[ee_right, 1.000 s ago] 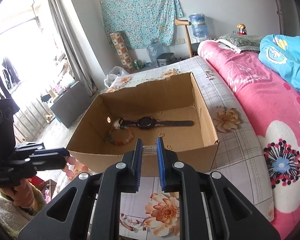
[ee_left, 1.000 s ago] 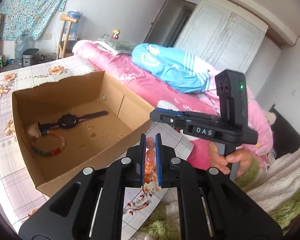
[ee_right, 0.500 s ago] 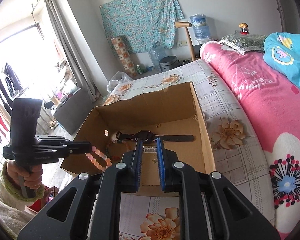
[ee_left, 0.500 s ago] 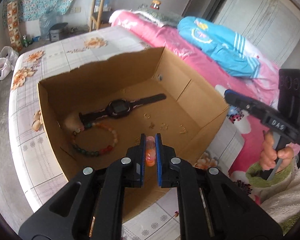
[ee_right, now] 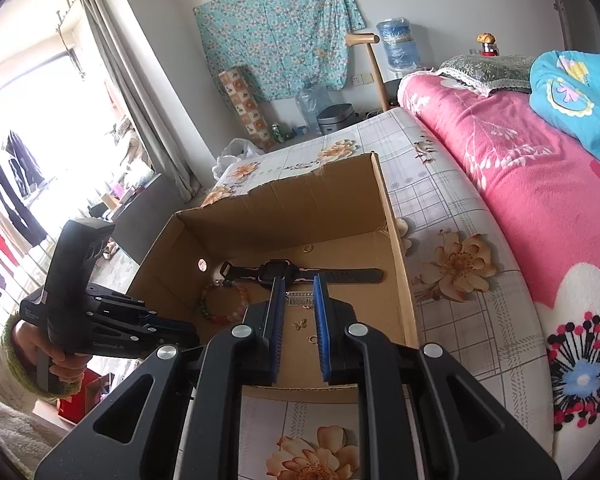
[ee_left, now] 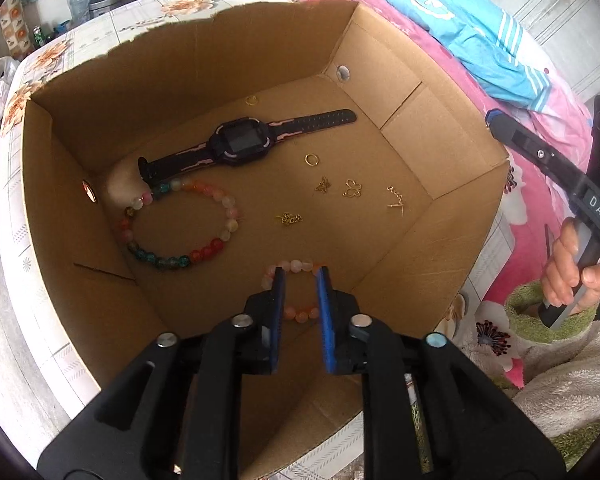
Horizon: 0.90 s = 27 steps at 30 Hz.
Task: Organize jewelry
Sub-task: 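Open both grippers to drop the bracelet and charm into the box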
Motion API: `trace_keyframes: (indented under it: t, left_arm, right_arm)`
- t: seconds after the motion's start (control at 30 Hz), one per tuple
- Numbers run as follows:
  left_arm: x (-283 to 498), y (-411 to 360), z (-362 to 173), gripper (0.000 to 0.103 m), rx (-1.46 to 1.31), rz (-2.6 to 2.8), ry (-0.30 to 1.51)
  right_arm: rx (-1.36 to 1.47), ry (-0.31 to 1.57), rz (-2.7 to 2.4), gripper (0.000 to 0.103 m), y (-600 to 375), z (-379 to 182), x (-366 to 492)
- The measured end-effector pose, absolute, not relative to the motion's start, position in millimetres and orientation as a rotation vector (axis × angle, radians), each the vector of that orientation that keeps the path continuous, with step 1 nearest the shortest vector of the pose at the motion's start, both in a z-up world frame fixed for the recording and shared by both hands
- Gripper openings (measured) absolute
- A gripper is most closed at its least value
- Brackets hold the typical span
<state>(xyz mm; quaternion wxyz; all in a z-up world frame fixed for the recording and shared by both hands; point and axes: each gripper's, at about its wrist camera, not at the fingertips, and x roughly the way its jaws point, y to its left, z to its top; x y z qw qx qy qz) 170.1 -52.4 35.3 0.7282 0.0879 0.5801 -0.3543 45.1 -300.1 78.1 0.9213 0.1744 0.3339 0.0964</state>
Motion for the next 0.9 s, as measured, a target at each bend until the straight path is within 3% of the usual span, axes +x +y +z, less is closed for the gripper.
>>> trace_keyframes:
  t: [0.17,0.57,0.9]
  left_arm:
    - [166.0,-46.6,46.0,0.018,0.189,-0.757,1.214]
    - [143.7,-25.5,87.0,0.04,0.092,-0.706,0.962]
    - [129.0,-13.0,101.8,0.046,0.084,-0.652,0.835]
  right_arm:
    - [0.352,0.687,0.196,0.015,-299.1,78.9,45.9]
    - [0.316,0.723,0.212,0.015,-277.0,81.0,63.2]
    - [0.209,0.866,0.29,0.015,-268.0,90.0,106.2]
